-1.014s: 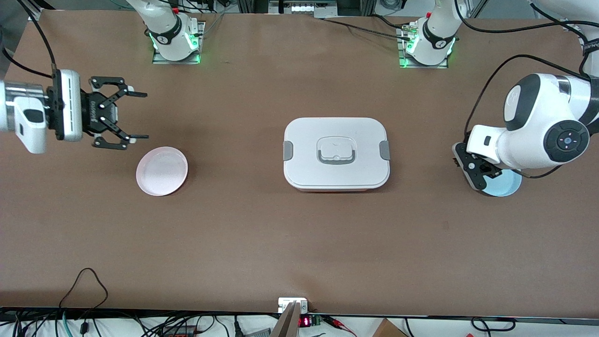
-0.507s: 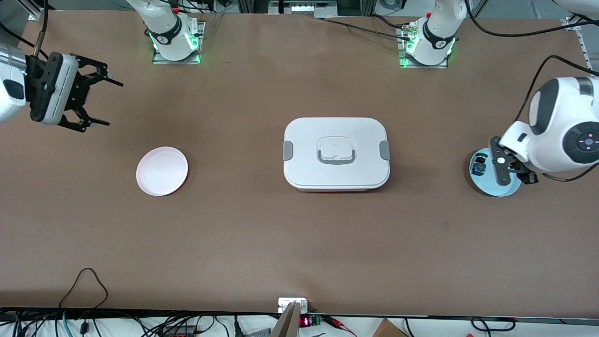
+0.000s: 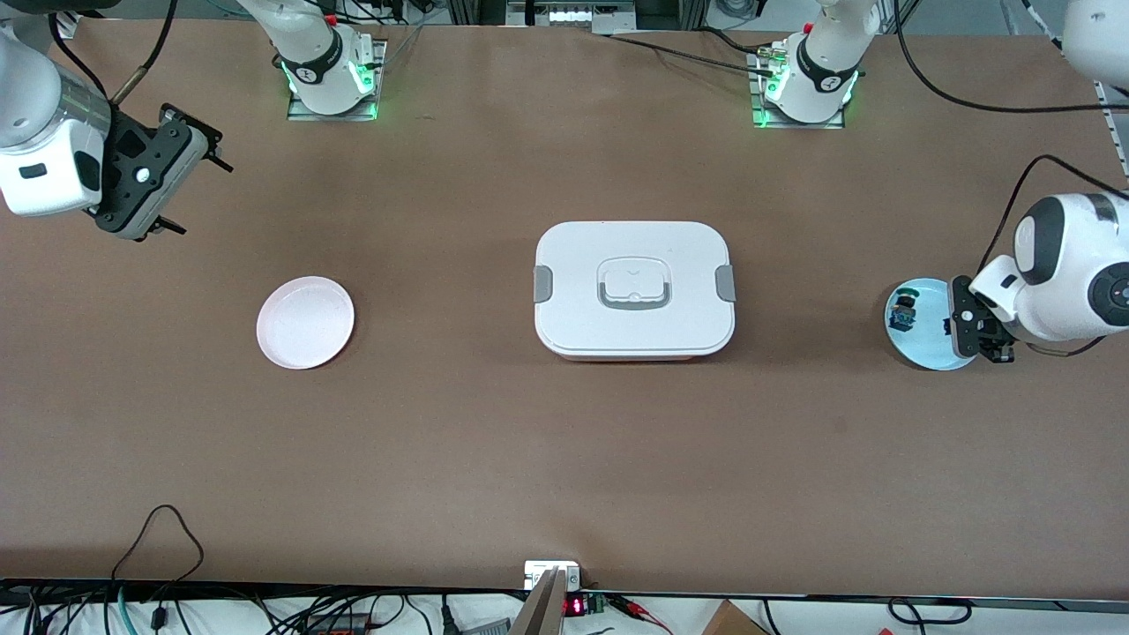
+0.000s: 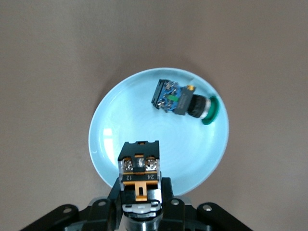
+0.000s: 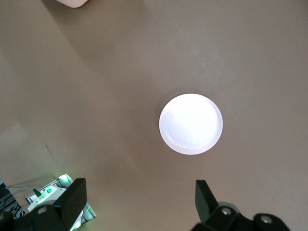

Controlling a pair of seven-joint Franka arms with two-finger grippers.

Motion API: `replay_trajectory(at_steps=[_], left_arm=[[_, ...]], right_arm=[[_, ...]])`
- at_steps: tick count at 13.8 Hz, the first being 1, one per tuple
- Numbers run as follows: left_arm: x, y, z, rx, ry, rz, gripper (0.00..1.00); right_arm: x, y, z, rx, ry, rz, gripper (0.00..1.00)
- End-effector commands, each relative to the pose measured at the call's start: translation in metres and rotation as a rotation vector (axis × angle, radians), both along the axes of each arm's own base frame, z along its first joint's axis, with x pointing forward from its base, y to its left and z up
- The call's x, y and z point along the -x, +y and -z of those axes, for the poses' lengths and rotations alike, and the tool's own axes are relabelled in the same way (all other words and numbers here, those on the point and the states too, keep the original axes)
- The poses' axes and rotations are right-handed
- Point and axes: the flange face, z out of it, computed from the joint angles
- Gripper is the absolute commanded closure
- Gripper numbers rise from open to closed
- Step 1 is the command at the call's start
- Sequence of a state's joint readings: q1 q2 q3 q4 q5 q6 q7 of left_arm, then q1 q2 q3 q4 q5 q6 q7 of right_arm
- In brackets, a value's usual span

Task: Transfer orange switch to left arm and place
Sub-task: 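Carry the switch to the blue dish while the right gripper withdraws, then lower the switch into the blue dish and open the left gripper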

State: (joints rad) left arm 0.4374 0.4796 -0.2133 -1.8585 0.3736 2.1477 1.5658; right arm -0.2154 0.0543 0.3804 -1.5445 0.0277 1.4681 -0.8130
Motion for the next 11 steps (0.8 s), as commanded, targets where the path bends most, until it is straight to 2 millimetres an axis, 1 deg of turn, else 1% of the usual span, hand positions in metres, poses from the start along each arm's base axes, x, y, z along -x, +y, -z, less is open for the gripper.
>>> replay_trajectory(at_steps=[1,3,4,5,6,8,10,11], left_arm=[[0.011,0.016,0.018,0.017,-0.028,0.035,0.98],[0.027,0.025,0.037,0.034,-0.047,0.023,0.98],[0.031,0.031,0.040,0.037,-0.062,0.013,0.98],[0.032,0.036,0.041,0.038,-0.066,0.007,0.98],[0.032,0.036,0.042,0.038,-0.067,0.007,0.98],[0.037,0.032,0.052,0.048,-0.049,0.008,0.98],[0.038,0.031,0.053,0.049,-0.045,0.009,0.97],[0.039,0.031,0.055,0.051,-0.038,0.007,0.89]], right_arm=[[0.002,-0.008,-0.005,0.031,-0.020,0.127,0.00],[-0.001,-0.018,-0.011,0.042,-0.032,0.255,0.00],[-0.002,-0.023,-0.018,0.049,-0.050,0.331,0.00],[-0.003,-0.025,-0.022,0.056,-0.060,0.370,0.00],[-0.003,-0.026,-0.023,0.070,-0.065,0.382,0.00],[-0.005,-0.035,-0.021,0.073,-0.063,0.408,0.00],[-0.012,-0.037,-0.016,0.063,-0.078,0.414,0.00],[-0.014,-0.036,-0.016,0.054,-0.085,0.417,0.00]])
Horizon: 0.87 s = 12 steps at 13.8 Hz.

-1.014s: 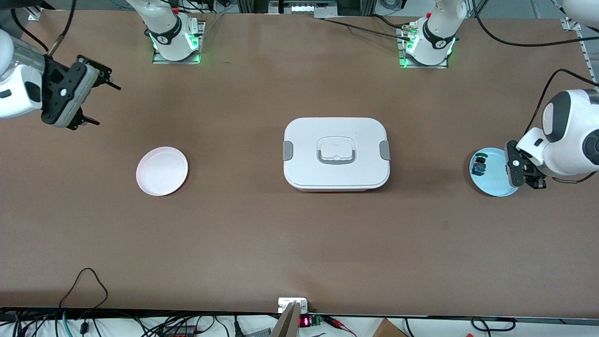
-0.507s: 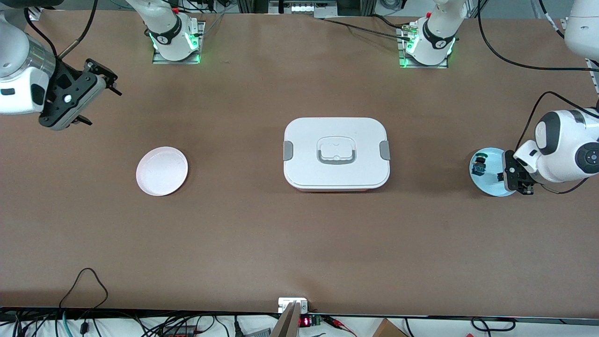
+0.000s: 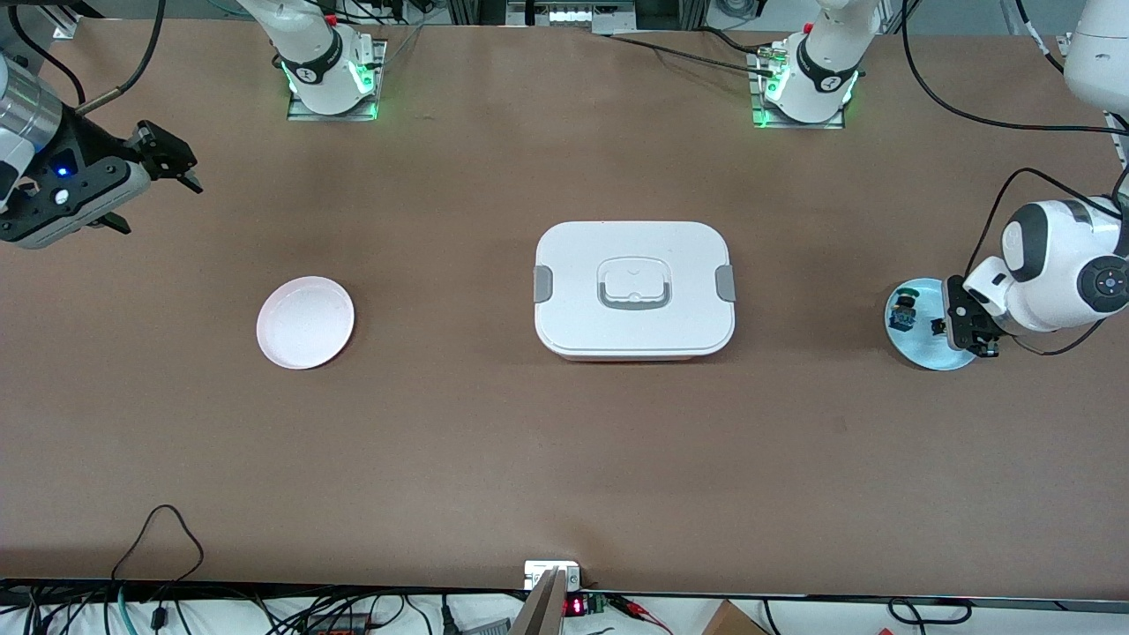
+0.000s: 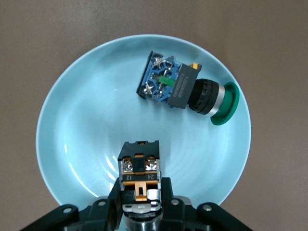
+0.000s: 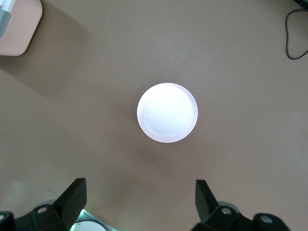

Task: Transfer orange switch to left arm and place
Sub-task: 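Lower the switch into the blue dish and open the left gripper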

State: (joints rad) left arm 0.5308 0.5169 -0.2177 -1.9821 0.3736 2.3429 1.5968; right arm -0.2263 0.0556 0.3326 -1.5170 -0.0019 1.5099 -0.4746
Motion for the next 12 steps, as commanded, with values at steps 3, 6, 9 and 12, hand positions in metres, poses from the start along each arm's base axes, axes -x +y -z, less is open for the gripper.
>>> replay_trajectory(at_steps=[3,6,9,12], left_arm=[[0.001,-0.001,-0.007,0.010,0.028,0.124,0.00],[-0.005,-0.006,-0.025,0.013,0.054,0.119,0.00],[-0.013,-0.006,-0.058,0.026,0.081,0.073,0.00],[-0.023,0.002,-0.093,0.028,0.146,-0.072,0.00]], right_arm=[[-0.001,0.008,-0.007,0.024,-0.043,0.082,0.00],[-0.004,-0.001,-0.008,0.005,-0.057,0.104,0.00],[0.000,0.000,-0.010,0.009,-0.053,0.107,0.00],[0.001,0.006,-0.008,0.017,-0.047,0.115,0.00]])
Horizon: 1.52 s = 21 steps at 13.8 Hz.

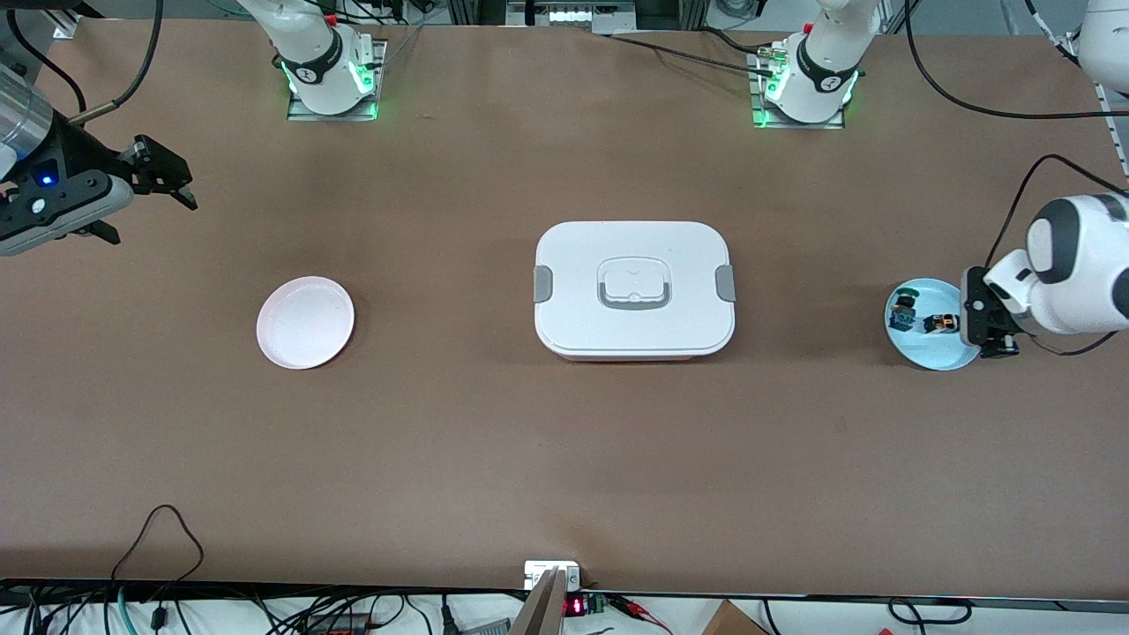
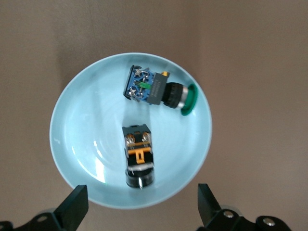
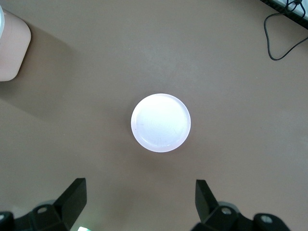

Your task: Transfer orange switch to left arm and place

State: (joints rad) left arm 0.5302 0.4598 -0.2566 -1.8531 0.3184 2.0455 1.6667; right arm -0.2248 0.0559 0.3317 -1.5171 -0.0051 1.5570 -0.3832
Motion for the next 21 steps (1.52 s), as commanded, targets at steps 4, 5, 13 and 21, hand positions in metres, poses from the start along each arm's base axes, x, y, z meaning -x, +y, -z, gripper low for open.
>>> replay_trajectory(at_steps=[4,5,13,21], left_arm=[[-0.005,0.004,-0.068,-0.024,0.123,-0.440,0.00],[-0.009,-0.011,-0.082,-0.051,0.153,-0.526,0.00],[-0.023,-0.158,-0.241,-0.303,0.072,-1.099,0.00],[0.016,-0.186,-0.312,-0.215,-0.199,-1.495,0.00]], right_arm=[[0.008,-0.003,-0.006,0.023,-0.002,0.072,0.00],[0.008,-0.002,-0.004,0.024,0.003,0.077,0.00],[0.006,-0.010,0.019,0.026,0.011,0.171,0.00],[0.007,-0.003,0.012,0.023,0.001,0.291,0.00]])
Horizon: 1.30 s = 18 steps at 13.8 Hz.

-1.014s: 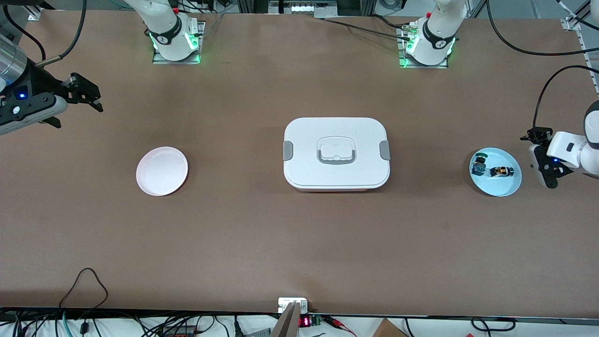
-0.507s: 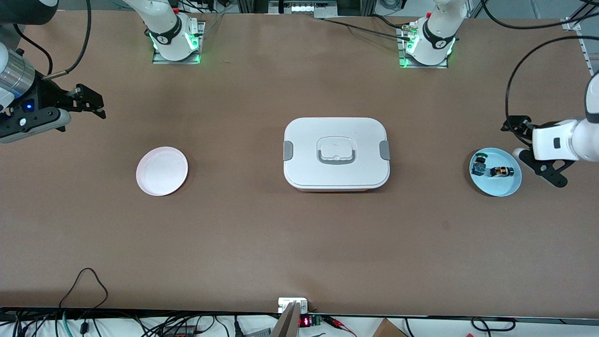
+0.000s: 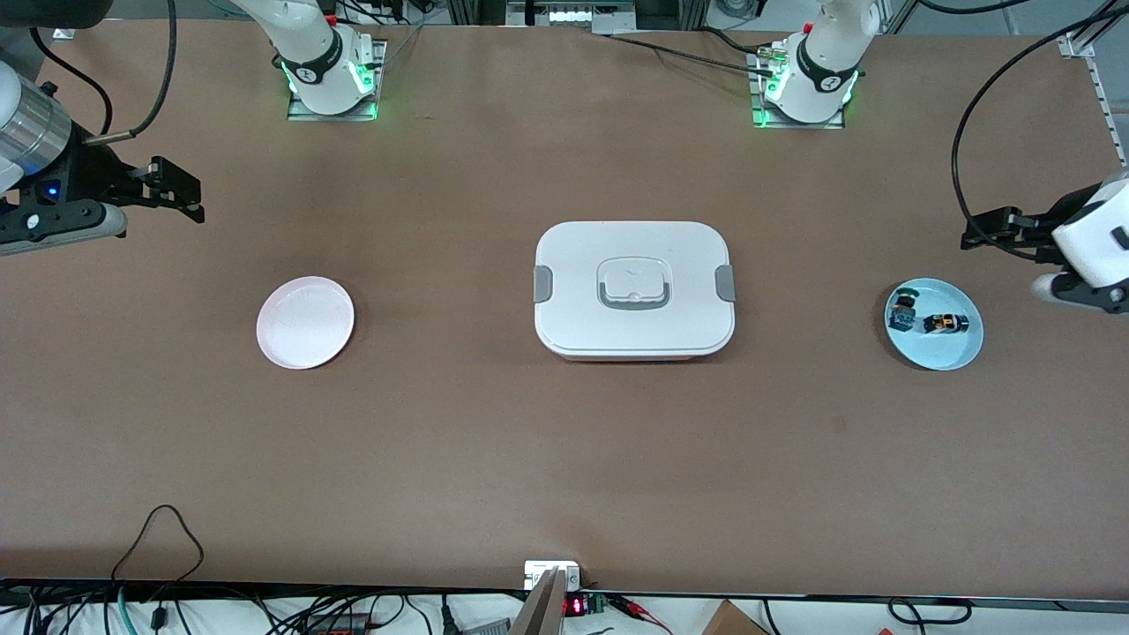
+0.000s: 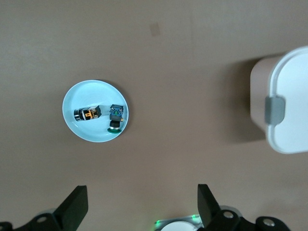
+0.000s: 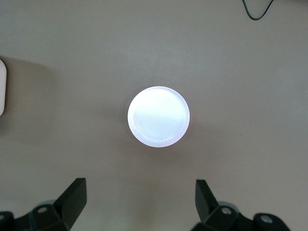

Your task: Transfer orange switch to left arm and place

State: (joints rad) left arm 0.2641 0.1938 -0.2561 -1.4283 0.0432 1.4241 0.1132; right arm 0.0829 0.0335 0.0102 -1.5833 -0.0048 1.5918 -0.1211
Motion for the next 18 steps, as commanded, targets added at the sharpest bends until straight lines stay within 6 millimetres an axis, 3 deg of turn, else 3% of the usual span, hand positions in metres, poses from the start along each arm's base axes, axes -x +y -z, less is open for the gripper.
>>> replay_trajectory(at_steps=[1,8,18], left_arm=[[0.034,-0.028,-0.002,-0.032,-0.107,-0.083,0.00],[0.045,-0.043,-0.006,-0.088,-0.257,0.002,0.00],[0.050,-0.036,-0.002,-0.075,-0.189,-0.025,0.00]], right_arm=[[0.002,-0.002,-0.005,0.001,-0.013,0.022,0.00],[-0.012,-0.009,-0.007,0.001,-0.034,0.038,0.00],[-0.012,0.003,-0.009,-0.001,-0.053,0.018,0.00]])
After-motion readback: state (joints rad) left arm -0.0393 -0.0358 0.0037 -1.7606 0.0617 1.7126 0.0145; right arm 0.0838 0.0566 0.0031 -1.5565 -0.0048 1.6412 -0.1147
